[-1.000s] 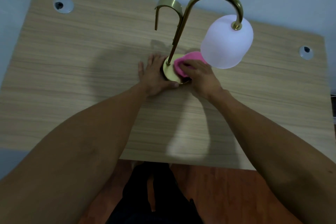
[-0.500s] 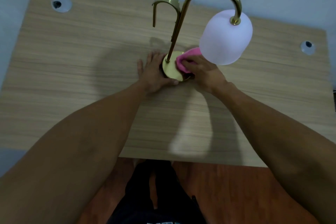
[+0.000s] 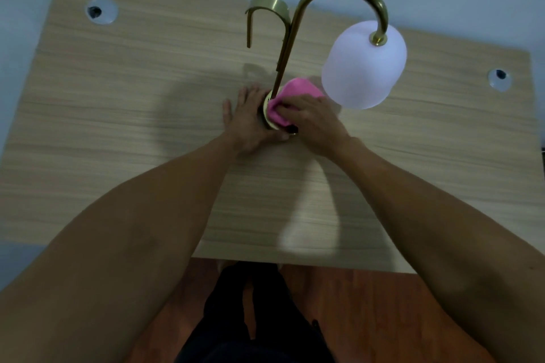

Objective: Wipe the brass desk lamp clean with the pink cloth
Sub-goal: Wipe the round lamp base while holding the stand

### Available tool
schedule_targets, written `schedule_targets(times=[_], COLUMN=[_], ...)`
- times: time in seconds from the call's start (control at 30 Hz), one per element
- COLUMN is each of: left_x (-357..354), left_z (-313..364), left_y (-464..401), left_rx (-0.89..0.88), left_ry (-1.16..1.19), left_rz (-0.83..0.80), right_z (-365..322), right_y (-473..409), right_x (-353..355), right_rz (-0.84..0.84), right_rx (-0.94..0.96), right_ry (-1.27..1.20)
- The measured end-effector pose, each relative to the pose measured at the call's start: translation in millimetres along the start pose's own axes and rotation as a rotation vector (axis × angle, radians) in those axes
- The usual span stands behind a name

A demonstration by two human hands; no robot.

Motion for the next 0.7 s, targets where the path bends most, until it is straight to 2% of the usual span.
schedule_targets(times=[0.07, 0.2, 0.33, 0.47, 0.57, 0.7], left_x=[0.1, 1.6, -2.0, 0.7, 3.0, 3.4], left_z=[1.6, -2.3, -4.5, 0.3, 3.1, 1.9], left_y=[-0.8, -4.7, -2.6, -1.4, -1.4, 0.1], left_rx=[0.0, -0.017, -0.001, -0.01, -0.019, -0.021], left_ry=[0.006, 0.003, -0.016, -0.019, -0.002, -0.011], left_rz=[0.003, 0.024, 0.02, 0.017, 0.017, 0.019], right_z=[-3.0, 18.8, -2.6, 20.1, 40.9, 4.3], right_y=[-1.7, -2.2, 2.4, 26.5, 34.7, 3.1], right_x=[3.8, 7.8, -2.1, 8.2, 18.9, 9.2], right_rz=[0.003, 0.008, -0.039, -0.13, -0.054, -0.027], right_rx=[0.029, -0.081, 0.019, 0.03, -0.049, 0.006], right_ry=[-0.007, -0.026, -0.144, -0.145, -0.139, -0.142])
Point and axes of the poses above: each hand's wrist, its own y-axis away from the middle knuckle, its own x-axis out of the back of the hand, z = x × y, the point moved 5 cm from there along -y, towards the middle knuckle, and after that the axes turned 5 degrees about -y, right-handed, at the moved point
